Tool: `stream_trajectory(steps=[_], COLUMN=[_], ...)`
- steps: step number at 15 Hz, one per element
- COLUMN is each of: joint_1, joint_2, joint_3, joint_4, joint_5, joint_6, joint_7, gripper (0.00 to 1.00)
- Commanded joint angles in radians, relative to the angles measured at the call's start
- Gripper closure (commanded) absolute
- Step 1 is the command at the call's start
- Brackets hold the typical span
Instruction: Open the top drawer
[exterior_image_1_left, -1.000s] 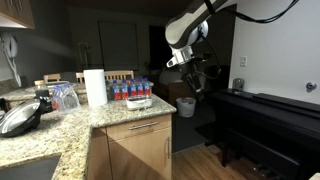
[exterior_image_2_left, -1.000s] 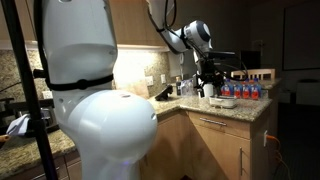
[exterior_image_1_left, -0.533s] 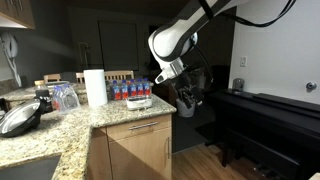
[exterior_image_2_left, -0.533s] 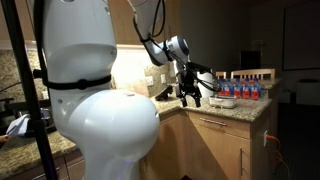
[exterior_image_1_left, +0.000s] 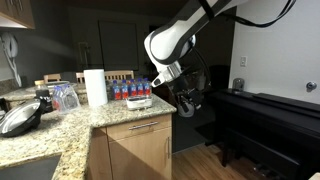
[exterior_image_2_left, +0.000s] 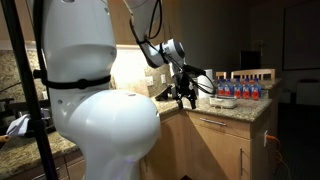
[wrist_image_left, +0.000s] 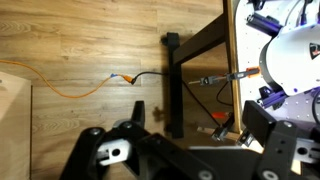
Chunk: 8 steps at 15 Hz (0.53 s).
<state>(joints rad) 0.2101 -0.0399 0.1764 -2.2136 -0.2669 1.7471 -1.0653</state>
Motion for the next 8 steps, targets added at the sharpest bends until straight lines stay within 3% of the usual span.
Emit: stream_trajectory(steps=[1,8], joint_1=[-0.033,-0.039], joint_2=[-0.019,0.002], joint_3=[-0.032,-0.052], joint_4=[-0.035,-0.154], joint_5=[0.129,0.418], joint_6=[0.133,0.560], joint_7=[-0.006,-0.151], gripper=[0.00,0.00])
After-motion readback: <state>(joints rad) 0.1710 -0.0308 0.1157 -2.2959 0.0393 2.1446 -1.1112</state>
